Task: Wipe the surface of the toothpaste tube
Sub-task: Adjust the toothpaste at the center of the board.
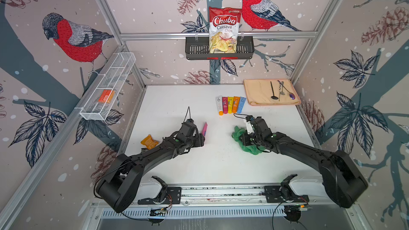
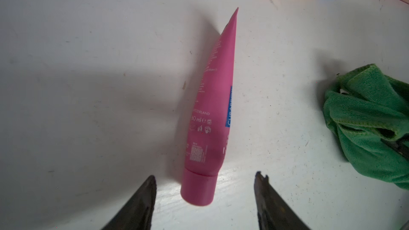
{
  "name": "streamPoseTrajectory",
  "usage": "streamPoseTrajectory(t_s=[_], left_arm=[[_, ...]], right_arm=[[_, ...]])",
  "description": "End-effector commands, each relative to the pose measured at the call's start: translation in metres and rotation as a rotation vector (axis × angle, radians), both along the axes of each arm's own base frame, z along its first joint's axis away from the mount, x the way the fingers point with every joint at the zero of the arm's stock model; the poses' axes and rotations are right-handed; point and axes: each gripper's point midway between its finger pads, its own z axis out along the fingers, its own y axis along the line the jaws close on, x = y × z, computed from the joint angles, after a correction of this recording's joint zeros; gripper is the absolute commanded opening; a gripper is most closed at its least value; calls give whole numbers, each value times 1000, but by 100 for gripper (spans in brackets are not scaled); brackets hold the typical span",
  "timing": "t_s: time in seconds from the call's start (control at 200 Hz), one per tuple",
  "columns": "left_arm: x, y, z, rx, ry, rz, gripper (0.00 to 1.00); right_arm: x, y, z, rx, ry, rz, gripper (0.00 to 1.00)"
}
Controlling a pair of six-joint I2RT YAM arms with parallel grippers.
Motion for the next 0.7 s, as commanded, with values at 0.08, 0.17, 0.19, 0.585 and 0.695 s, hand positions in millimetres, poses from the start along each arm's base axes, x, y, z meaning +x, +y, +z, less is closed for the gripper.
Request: streamPoseTrajectory(t_s=[0.08, 0.17, 0.19, 0.585, 0.695], left_arm=[[8, -9, -7, -3, 10, -43, 51], [10, -5, -14, 36, 23, -37, 44], [10, -4, -15, 47, 26, -37, 43], [10, 2, -39, 147, 66, -41, 27], [5, -10, -33, 174, 24, -92, 17]], right_arm=[[4, 5, 4, 15, -21, 15, 13], [4, 5, 4, 16, -20, 16, 13], [4, 5, 5, 16, -21, 17, 13], [4, 6, 5, 18, -21, 19, 14], [3, 6, 6, 19, -23, 18, 14]])
